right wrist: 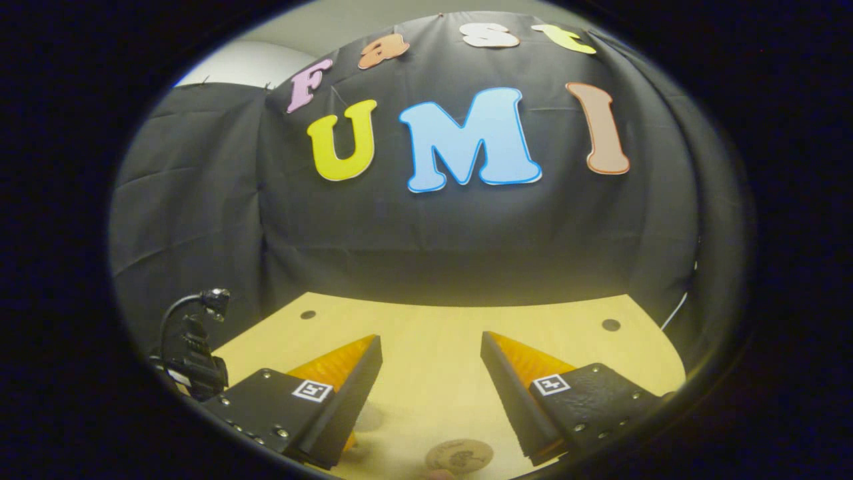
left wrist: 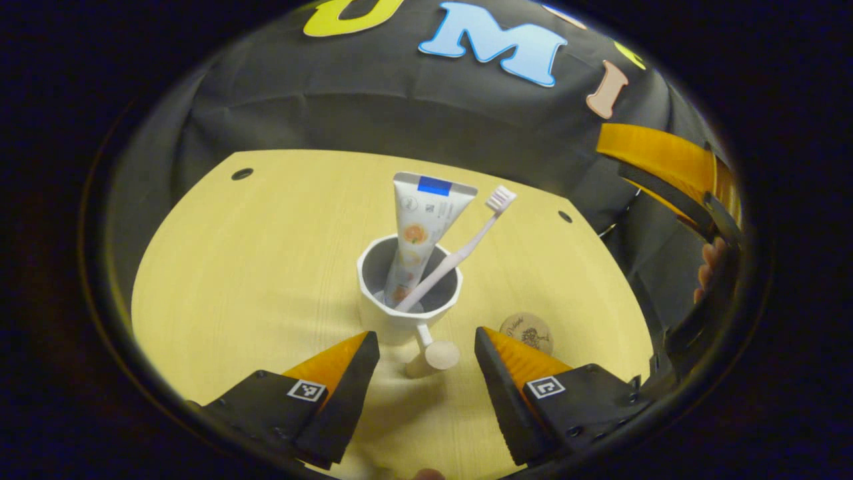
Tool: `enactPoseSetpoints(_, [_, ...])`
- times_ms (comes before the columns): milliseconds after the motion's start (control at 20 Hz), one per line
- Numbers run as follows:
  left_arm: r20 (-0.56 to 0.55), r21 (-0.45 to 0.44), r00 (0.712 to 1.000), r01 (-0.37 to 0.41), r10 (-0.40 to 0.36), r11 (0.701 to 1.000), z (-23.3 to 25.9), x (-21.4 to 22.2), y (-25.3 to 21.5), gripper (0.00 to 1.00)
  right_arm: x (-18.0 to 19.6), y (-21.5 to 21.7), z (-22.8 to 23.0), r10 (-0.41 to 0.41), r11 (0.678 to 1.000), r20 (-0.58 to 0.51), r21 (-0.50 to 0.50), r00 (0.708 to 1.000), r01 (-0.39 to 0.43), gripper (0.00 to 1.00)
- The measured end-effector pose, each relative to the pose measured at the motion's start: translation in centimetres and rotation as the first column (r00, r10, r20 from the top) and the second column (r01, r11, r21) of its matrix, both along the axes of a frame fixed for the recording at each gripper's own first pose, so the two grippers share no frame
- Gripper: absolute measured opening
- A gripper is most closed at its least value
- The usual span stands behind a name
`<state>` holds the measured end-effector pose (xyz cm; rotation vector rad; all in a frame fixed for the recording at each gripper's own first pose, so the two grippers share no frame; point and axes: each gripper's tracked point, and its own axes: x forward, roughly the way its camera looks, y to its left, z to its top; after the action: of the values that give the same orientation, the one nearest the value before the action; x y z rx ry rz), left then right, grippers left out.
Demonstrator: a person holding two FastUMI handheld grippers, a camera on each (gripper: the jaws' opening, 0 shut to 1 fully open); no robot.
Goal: Put the toothbrush and toothpaste on the desktop into the cup, then pick up the cup and place it on the coaster on the desktop.
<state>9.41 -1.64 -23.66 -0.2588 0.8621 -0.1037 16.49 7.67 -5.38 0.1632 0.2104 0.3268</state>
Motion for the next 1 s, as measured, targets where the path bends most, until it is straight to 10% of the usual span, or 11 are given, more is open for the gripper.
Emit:
enactPoseSetpoints(400, [-0.163, 0.059, 0.986, -0.032, 0.041, 0.998, -3.1, 1.1, 0.4, 0.92, -0.4, -4.5, -1.4, -0.052, 0.996, -0.029, -0.078, 0.998, 0.049, 0.94])
enactPoseSetpoints(1000, [-0.235, 0.105, 0.969, -0.055, 0.078, 0.993, -4.1, 1.5, 0.2, 0.53, -1.1, -7.9, -4.2, -0.098, 0.995, -0.139, -0.041, 0.985, 0.093, 0.94])
